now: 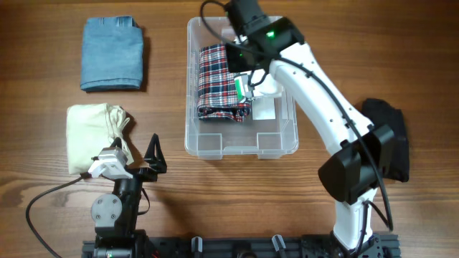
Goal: Pack container
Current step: 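Push the white t-shirt down beside the plaid shirt in the bin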
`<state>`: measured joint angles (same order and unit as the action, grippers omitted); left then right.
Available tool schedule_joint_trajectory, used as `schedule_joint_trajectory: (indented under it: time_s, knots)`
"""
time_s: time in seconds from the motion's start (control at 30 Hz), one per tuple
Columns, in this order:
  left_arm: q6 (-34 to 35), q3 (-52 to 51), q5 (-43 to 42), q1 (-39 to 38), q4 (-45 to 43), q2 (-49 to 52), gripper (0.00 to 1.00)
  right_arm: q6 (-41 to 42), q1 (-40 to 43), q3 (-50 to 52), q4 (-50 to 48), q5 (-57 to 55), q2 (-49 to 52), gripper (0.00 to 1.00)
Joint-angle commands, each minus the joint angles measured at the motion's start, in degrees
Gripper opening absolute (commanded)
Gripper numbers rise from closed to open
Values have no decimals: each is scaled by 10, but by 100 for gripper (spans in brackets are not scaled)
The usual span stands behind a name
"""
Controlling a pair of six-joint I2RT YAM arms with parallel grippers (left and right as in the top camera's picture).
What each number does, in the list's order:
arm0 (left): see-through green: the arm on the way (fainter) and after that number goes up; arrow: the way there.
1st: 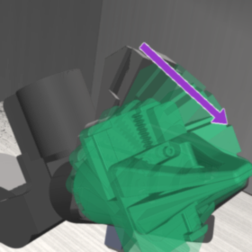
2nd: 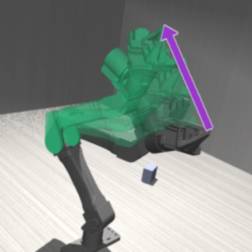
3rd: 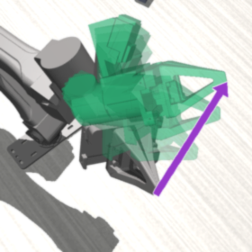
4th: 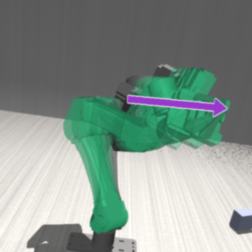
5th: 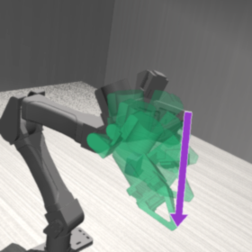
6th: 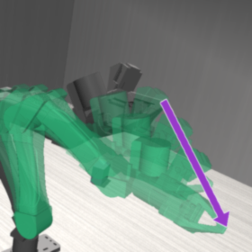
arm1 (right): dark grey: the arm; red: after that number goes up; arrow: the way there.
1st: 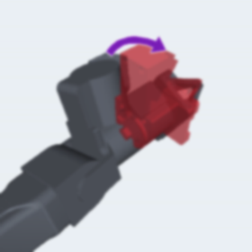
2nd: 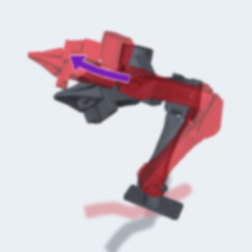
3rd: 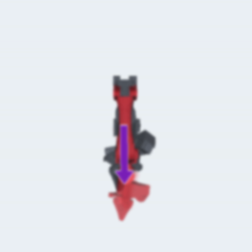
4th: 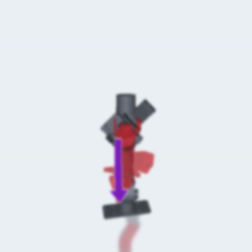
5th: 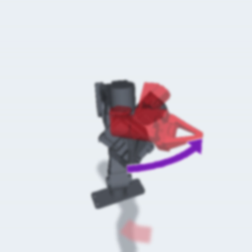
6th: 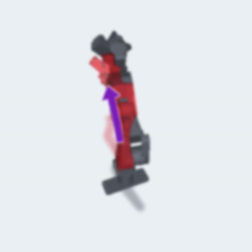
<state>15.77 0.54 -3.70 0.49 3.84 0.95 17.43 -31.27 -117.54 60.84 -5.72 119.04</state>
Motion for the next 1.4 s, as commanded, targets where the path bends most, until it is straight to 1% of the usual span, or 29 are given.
schedule_joint_trajectory:
  time_s: [0.0, 0.1, 0.27, 0.43, 0.57, 0.67, 0.73, 1.0, 1.23, 1.37]
  knots:
    - [-3, -2, 3, 4, 3, 0, 100, -5, -4, -10, -6, -21, 39, 27]
    - [-3, -2, 3, 4, 3, 0, 100, -3, -2, -10, -6, -20, 70, 24]
    - [-3, -2, 3, 4, 3, 0, 100, -4, -2, -10, -6, -24, 110, 24]
    - [-3, -2, 3, 4, 3, 0, 100, -3, 1, -10, -4, -79, 127, 25]
    - [-3, -2, 3, 4, 3, 0, 100, -2, 4, -9, -2, -97, 128, 25]
    - [-3, -2, 3, 4, 3, 0, 100, 7, 5, -9, 0, -142, 128, 26]
    - [-3, -2, 3, 4, 3, 0, 100, 6, 5, -9, 2, -144, 128, 28]
    - [-3, -2, 3, 4, 3, 0, 100, 8, 14, -6, 1, -117, 128, 28]
    - [-3, -2, 3, 4, 3, 0, 100, 11, 13, 59, -38, -105, 128, 29]
    - [-3, -2, 3, 4, 3, 0, 100, 13, 13, 76, -49, -105, 128, 29]
